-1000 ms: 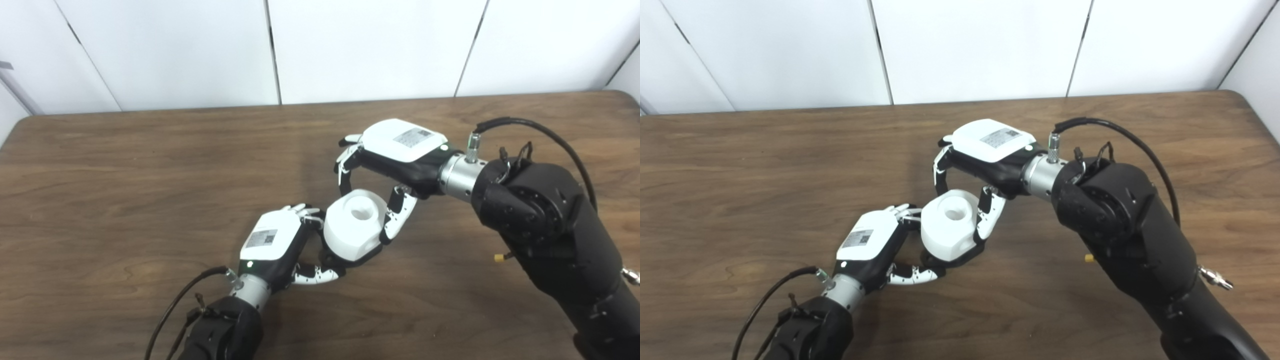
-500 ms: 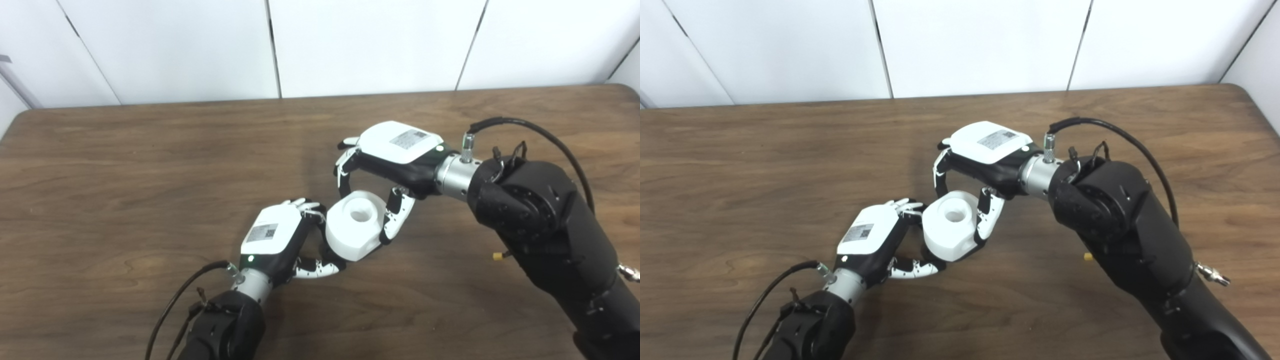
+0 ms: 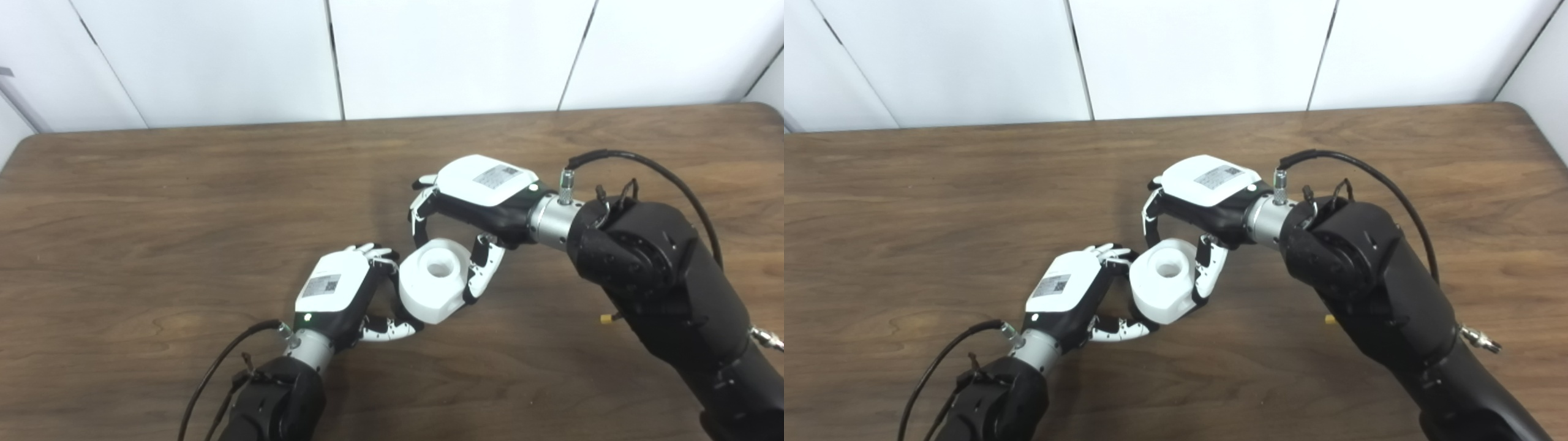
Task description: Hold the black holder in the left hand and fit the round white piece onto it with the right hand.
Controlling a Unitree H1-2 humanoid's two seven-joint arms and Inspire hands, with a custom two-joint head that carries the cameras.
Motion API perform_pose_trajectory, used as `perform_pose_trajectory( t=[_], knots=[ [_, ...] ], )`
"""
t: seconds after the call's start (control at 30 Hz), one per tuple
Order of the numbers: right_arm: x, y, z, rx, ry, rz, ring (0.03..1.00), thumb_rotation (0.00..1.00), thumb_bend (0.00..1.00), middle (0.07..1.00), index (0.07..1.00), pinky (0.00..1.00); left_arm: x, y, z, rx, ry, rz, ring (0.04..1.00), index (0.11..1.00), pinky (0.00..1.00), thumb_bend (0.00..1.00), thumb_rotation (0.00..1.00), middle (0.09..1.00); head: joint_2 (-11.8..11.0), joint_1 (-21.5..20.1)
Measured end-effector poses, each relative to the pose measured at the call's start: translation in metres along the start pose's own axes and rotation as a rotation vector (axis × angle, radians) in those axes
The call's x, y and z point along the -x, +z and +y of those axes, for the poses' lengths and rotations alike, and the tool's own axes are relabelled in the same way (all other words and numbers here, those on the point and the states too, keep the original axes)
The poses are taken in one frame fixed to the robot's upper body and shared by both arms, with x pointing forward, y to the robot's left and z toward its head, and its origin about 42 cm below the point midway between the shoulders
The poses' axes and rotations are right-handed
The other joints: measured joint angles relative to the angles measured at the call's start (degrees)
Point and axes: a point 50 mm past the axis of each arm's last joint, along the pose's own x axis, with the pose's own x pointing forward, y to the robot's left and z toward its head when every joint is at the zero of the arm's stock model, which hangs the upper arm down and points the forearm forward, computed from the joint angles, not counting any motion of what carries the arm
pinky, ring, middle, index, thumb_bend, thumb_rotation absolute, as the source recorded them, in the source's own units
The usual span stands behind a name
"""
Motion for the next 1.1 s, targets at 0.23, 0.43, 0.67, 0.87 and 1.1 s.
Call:
perform_pose_trajectory(
  t=[0.23,0.43,0.67,0.87,1.1],
  knots=[
    [-0.0007,-0.0006,0.0002,0.009,-0.005,0.01,0.948,0.14,0.53,0.804,0.489,0.86,-0.0002,0.0008,-0.0003,-0.004,0.0,0.0,0.91,0.494,0.91,0.5,0.05,0.836,0.0,0.0],
    [-0.0009,-0.0012,-0.001,0.019,0.012,0.015,0.969,0.27,0.94,0.839,0.625,0.87,-0.0003,0.0011,-0.0003,-0.004,0.001,0.002,0.914,0.495,0.91,0.5,0.05,0.839,-0.35,-0.09],
    [-0.0021,-0.004,0.0036,0.023,0.072,0.027,0.972,0.31,1.0,0.851,0.662,0.89,-0.0005,0.0016,-0.0004,-0.003,0.001,0.003,0.912,0.494,0.91,0.5,0.05,0.838,-0.35,0.0],
    [-0.0021,-0.0041,0.0038,0.026,0.088,0.03,0.977,0.32,1.0,0.855,0.67,0.9,-0.0007,0.0019,-0.0004,-0.006,0.002,0.002,0.913,0.494,0.91,0.5,0.05,0.839,-0.35,0.0],
    [-0.0022,-0.0041,0.0032,0.03,0.105,0.03,0.984,0.34,1.0,0.86,0.673,0.91,-0.0007,0.002,-0.0004,-0.006,0.001,0.003,0.914,0.494,0.91,0.5,0.05,0.842,-0.44,0.0]
  ],
)
